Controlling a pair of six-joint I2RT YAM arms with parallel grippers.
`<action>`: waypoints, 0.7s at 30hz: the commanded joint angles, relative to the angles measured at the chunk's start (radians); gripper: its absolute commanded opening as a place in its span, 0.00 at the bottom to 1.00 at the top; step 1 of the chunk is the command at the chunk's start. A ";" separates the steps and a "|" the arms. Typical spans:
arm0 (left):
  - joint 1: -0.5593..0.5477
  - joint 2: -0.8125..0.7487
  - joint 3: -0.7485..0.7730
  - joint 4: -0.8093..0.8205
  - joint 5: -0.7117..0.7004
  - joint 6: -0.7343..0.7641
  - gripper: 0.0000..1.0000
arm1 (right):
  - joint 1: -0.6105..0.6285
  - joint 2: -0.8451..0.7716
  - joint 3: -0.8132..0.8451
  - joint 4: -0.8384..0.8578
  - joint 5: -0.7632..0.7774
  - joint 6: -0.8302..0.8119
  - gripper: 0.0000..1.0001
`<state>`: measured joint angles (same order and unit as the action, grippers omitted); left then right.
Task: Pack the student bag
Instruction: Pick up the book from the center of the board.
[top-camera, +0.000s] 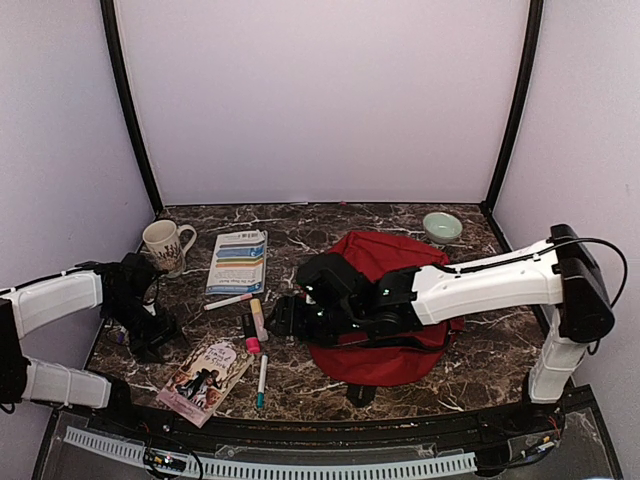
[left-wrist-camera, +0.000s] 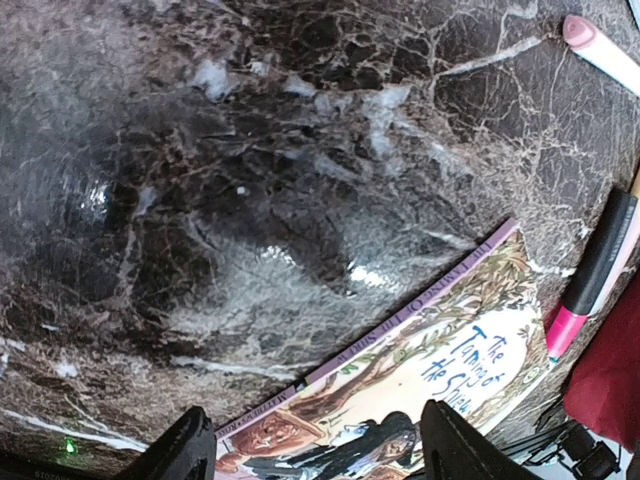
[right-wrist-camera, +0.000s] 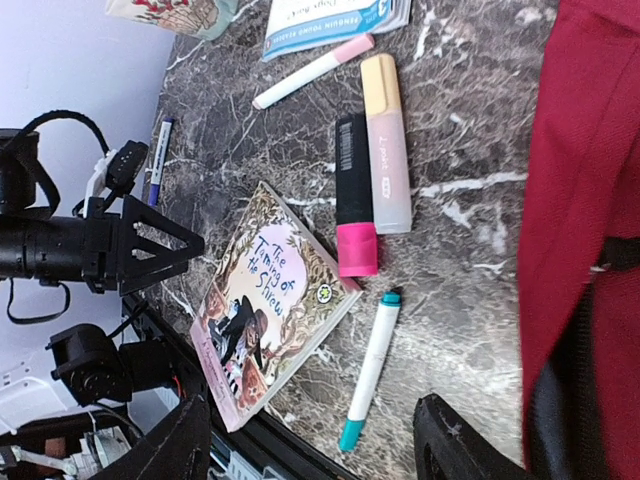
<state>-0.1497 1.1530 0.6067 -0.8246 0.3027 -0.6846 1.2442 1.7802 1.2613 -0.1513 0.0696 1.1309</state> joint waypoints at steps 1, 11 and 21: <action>-0.005 0.013 0.000 -0.018 0.026 0.065 0.73 | 0.043 0.134 0.129 -0.020 -0.016 0.138 0.71; -0.005 0.013 0.007 0.009 0.070 0.090 0.72 | 0.052 0.361 0.296 0.032 -0.100 0.198 0.72; -0.005 0.010 -0.009 0.033 0.094 0.076 0.71 | 0.061 0.475 0.413 0.039 -0.174 0.197 0.70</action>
<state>-0.1501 1.1706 0.6064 -0.7959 0.3836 -0.6125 1.2949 2.2261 1.6180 -0.1333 -0.0715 1.3266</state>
